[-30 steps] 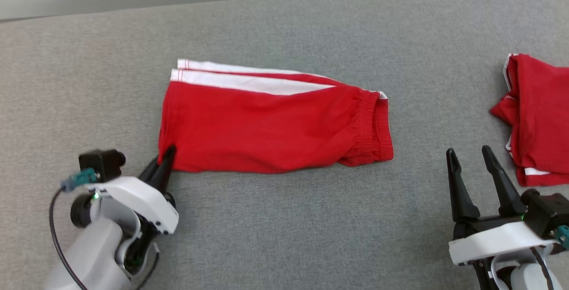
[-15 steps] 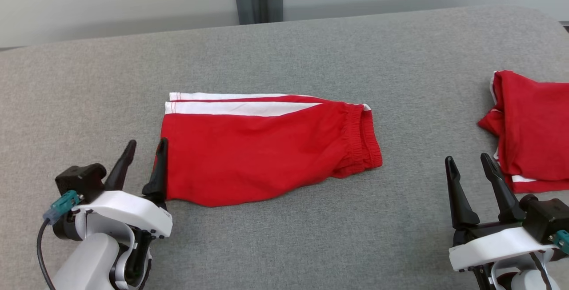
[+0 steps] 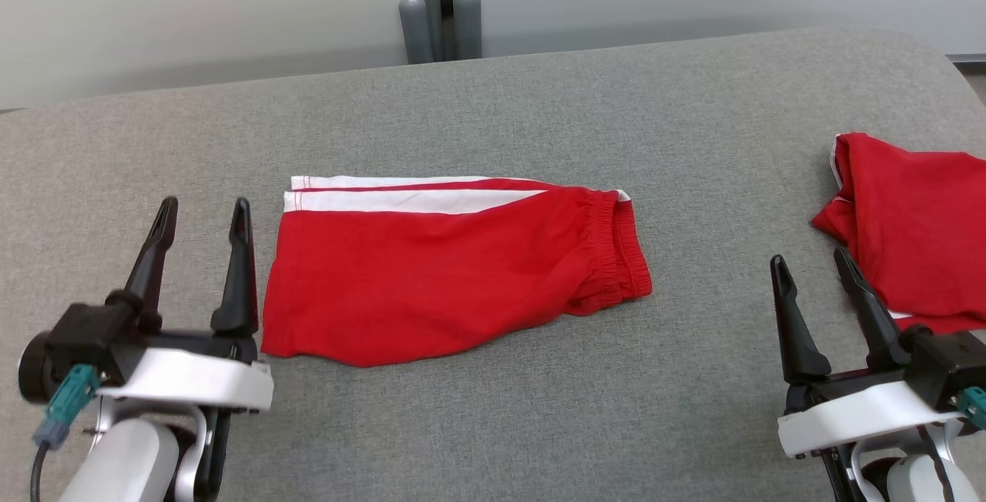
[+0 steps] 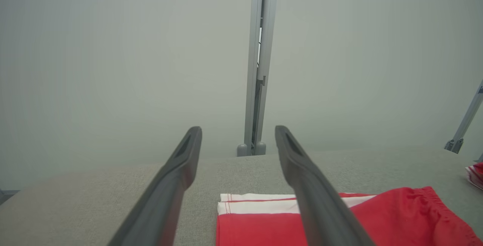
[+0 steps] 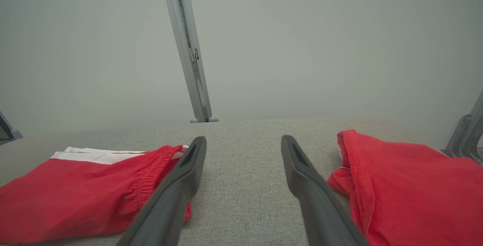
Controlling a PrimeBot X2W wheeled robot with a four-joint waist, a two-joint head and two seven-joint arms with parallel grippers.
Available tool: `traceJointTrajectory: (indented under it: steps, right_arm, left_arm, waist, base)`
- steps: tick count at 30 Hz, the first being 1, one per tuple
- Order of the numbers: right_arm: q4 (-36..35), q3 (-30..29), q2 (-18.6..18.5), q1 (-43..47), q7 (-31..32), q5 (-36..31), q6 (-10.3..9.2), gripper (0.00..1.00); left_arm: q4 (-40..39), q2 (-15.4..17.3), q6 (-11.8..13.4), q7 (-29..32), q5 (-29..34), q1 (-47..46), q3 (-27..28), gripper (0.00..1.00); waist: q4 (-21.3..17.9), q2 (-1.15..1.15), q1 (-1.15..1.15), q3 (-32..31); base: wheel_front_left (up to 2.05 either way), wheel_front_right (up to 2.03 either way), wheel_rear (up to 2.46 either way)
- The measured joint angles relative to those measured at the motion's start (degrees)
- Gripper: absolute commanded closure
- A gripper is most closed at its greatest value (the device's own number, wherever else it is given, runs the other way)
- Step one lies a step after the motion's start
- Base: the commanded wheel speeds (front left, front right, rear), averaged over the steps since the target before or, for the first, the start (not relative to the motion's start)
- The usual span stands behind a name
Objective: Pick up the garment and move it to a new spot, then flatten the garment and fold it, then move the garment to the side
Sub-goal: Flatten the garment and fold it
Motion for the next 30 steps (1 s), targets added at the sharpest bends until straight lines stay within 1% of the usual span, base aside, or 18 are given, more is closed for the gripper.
traceJointTrajectory:
  steps: [4,7,24,27,30]
  right_arm:
    - [0.1,0.0,0.0,-0.3,0.3,-0.5,0.0,0.0]
    - [0.4,0.0,0.0,-0.3,0.4,-0.5,0.0,0.0]
    - [1.3,0.0,0.0,-1.8,1.0,-0.5,0.0,0.0]
    - [4.4,2.2,-1.0,-5.2,1.7,0.1,0.0,0.0]
    - [9.3,5.8,-2.2,-8.6,1.6,1.3,0.0,0.0]
  left_arm:
    - [-1.4,1.0,0.7,0.0,0.7,3.6,0.5,0.0]
    - [-2.1,1.1,1.3,0.0,0.7,5.4,0.7,0.0]
    - [-3.4,0.8,1.8,0.1,0.6,5.5,0.1,0.0]
    - [-3.8,0.4,1.7,0.2,0.7,4.4,-0.4,0.0]
    - [-3.7,-0.3,1.4,0.2,0.7,3.1,-0.9,0.0]
  waist:
    - [0.3,0.0,0.0,-0.2]
    - [0.7,0.0,0.0,-0.2]
    - [2.8,0.0,0.0,0.4]
    - [4.1,0.0,0.0,1.2]
    - [5.5,0.0,0.0,2.1]
  base:
    - [0.0,0.0,0.0]
    - [0.0,0.0,0.0]
    - [0.0,0.0,0.0]
    - [0.0,0.0,0.0]
    - [0.0,0.0,0.0]
